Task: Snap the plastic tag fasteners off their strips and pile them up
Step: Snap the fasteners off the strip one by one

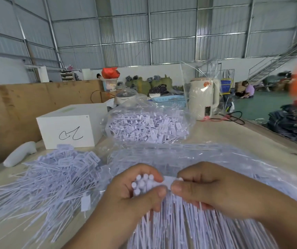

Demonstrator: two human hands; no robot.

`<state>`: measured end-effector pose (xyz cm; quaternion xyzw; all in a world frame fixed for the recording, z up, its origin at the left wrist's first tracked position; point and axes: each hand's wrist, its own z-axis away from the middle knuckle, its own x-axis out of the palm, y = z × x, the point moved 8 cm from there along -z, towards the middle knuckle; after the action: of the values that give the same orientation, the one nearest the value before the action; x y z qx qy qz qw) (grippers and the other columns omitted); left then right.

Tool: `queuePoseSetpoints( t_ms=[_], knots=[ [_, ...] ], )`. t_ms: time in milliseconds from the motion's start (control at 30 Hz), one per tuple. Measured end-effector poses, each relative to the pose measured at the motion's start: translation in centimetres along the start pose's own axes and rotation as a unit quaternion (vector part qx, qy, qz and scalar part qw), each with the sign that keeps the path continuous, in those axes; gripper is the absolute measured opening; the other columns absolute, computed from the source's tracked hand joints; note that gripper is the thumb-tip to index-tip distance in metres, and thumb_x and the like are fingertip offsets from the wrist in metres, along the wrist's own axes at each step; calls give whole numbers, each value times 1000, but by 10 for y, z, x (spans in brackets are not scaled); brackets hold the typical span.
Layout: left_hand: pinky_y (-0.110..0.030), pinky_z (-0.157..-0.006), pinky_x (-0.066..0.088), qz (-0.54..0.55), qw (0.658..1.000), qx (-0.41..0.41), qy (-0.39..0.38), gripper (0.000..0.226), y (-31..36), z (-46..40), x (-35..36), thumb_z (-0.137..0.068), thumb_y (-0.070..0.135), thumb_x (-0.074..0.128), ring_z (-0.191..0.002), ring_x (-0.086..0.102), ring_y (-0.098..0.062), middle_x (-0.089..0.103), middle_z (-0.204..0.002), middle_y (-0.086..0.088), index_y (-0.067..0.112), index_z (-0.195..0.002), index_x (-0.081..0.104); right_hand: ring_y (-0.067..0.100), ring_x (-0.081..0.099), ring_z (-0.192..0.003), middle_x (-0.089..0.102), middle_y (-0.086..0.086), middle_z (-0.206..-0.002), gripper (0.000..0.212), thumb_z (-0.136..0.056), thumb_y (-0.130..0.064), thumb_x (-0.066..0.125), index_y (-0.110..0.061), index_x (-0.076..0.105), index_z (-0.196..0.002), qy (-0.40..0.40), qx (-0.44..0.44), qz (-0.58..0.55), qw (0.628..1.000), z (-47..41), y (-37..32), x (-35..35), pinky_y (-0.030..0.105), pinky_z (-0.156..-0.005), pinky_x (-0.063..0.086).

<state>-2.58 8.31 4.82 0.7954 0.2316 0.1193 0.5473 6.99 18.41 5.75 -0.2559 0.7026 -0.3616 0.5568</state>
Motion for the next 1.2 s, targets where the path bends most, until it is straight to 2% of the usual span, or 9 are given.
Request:
queuePoseSetpoints(
  t_ms=[167,367,467,600,700,833,933,1100,1200],
  knots=[
    [-24,-39,43,42,994,-7,103,6,-5,-2,-9,-64,19,72,-40,52,-16,58,-49,-10,22,-67,68,7,29,-49,29,-10,-51,43,-90,-46,60,-26,47,-54,105,-30,48,993,-5,-8,-3,26,-49,25],
    [-29,-45,41,13,978,-6,207,13,-10,2,-29,-69,20,78,-40,52,-15,56,-46,-3,25,-63,68,12,32,-41,33,-2,-48,58,-73,-65,51,-9,42,-60,365,-39,-31,930,10,-8,-47,18,-43,33],
    [-27,-40,43,33,987,-20,158,20,-10,0,-22,-60,16,87,-41,54,-16,58,-50,-7,23,-68,71,19,34,-49,37,6,-57,67,-77,-71,60,-6,46,-69,252,-62,-67,963,7,-4,-39,35,-49,33],
    [-23,-45,48,34,999,-25,6,39,-3,1,4,-52,20,79,-54,57,-24,71,-77,-7,28,-90,72,33,57,-61,66,11,-72,32,-78,-60,63,-34,52,-94,59,-77,-56,994,-4,-12,14,46,-57,43],
    [-24,-51,50,21,998,-32,-57,52,-2,3,10,-62,8,70,-60,59,-23,74,-95,-8,39,-105,69,17,59,-64,69,4,-75,35,-77,-61,62,-41,47,-101,61,-64,-43,995,-7,-6,13,39,-64,42],
    [-26,-55,52,15,985,-40,-170,48,-2,7,21,-70,6,68,-63,66,-14,70,-104,-13,33,-109,70,29,63,-77,69,10,-87,38,-71,-67,63,-40,53,-96,45,-52,-48,996,-7,-5,13,52,-75,48],
    [-29,-73,50,6,982,-54,-182,46,-7,6,18,-66,19,69,-92,63,-24,68,-112,-15,28,-111,70,8,53,-65,61,-8,-72,41,-71,-71,58,-39,54,-96,30,-49,-4,998,-7,-4,17,35,-66,42],
    [-22,-53,48,37,975,-65,-208,25,-7,8,22,-75,17,73,-58,59,-8,63,-70,4,19,-99,69,18,49,-63,65,15,-80,39,-74,-68,58,-45,50,-104,5,-53,-7,999,-7,-6,22,37,-62,37],
    [-22,-49,47,31,980,-59,-187,19,-5,7,20,-70,18,75,-54,59,-10,60,-61,6,23,-87,70,23,52,-64,63,12,-75,37,-75,-66,61,-36,59,-97,-9,-51,-14,999,-5,-5,17,37,-65,39]
  ],
)
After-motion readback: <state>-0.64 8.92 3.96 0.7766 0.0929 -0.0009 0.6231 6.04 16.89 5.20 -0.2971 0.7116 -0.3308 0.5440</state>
